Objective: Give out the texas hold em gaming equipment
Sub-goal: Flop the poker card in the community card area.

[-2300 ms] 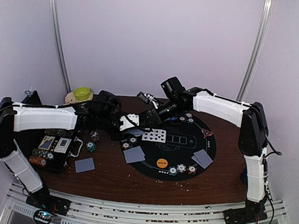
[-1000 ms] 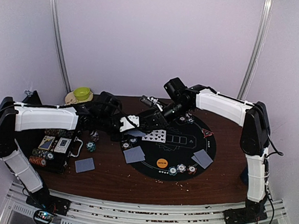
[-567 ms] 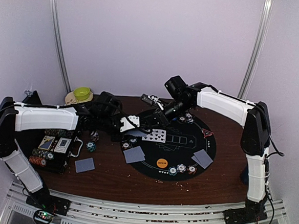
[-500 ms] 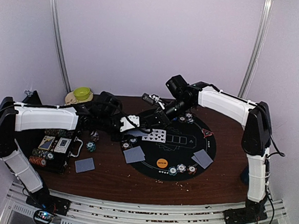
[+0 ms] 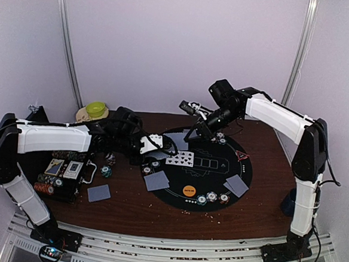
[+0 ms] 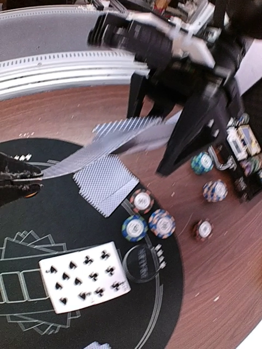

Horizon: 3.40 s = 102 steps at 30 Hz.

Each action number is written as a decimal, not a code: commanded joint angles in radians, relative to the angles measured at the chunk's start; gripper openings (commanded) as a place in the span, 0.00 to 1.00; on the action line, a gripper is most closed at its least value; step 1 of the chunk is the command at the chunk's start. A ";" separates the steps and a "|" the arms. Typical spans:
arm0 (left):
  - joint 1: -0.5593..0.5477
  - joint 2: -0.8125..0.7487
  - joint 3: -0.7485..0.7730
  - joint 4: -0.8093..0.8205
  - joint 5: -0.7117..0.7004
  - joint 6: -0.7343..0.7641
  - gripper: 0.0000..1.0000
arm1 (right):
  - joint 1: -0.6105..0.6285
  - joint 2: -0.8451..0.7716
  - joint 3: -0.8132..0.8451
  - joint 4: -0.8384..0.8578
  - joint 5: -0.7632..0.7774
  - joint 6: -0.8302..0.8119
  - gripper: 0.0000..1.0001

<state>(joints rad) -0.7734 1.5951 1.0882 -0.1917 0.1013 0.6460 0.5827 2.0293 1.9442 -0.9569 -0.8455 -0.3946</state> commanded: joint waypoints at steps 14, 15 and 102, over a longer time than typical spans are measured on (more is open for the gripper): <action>0.000 0.009 0.007 0.030 0.017 0.000 0.55 | 0.003 -0.073 -0.101 -0.005 1.089 0.069 0.00; 0.000 0.009 0.008 0.030 0.018 0.000 0.55 | 0.021 -0.065 -0.109 -0.007 1.143 0.065 0.00; 0.000 -0.005 0.007 0.025 0.021 0.000 0.55 | 0.311 0.326 0.036 -0.022 1.349 0.086 0.21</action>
<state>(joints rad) -0.7734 1.5955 1.0882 -0.2058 0.1085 0.6456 0.8703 2.3478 1.9430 -0.9798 0.5220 -0.3248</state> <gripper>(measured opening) 0.557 0.205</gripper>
